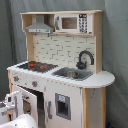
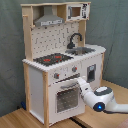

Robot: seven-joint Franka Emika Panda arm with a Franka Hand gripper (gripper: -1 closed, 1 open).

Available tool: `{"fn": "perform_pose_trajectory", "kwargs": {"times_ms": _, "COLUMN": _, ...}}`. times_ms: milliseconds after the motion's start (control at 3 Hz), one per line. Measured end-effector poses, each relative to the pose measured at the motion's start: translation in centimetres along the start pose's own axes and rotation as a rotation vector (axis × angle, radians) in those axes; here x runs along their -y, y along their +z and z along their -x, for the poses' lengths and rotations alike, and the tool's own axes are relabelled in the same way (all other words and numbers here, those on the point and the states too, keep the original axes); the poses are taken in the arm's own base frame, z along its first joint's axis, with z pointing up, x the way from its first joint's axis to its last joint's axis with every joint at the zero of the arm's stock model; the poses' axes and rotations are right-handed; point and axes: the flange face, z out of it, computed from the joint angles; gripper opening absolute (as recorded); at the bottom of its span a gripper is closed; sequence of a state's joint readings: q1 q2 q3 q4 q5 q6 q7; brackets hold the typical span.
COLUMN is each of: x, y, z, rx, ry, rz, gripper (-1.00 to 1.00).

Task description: Play with the kitchen

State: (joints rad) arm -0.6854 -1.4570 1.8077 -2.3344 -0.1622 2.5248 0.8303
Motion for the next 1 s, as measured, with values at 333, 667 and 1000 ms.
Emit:
{"fn": "perform_pose_trajectory", "kwargs": {"times_ms": 333, "x": -0.6, "y": 1.2, "z": -0.6, "rx": 0.003, "ry": -0.083, "rz": -0.003, "gripper": 1.00}}
{"fn": "perform_pose_trajectory", "kwargs": {"times_ms": 667, "x": -2.0, "y": 1.9, "z": -1.6, "rx": 0.005, "ry": -0.159, "rz": 0.003, "gripper": 1.00}}
{"fn": "perform_pose_trajectory", "kwargs": {"times_ms": 1000, "x": -2.2, "y": 2.6, "z": -1.9, "rx": -0.003, "ry": -0.250, "rz": -0.008, "gripper": 1.00}}
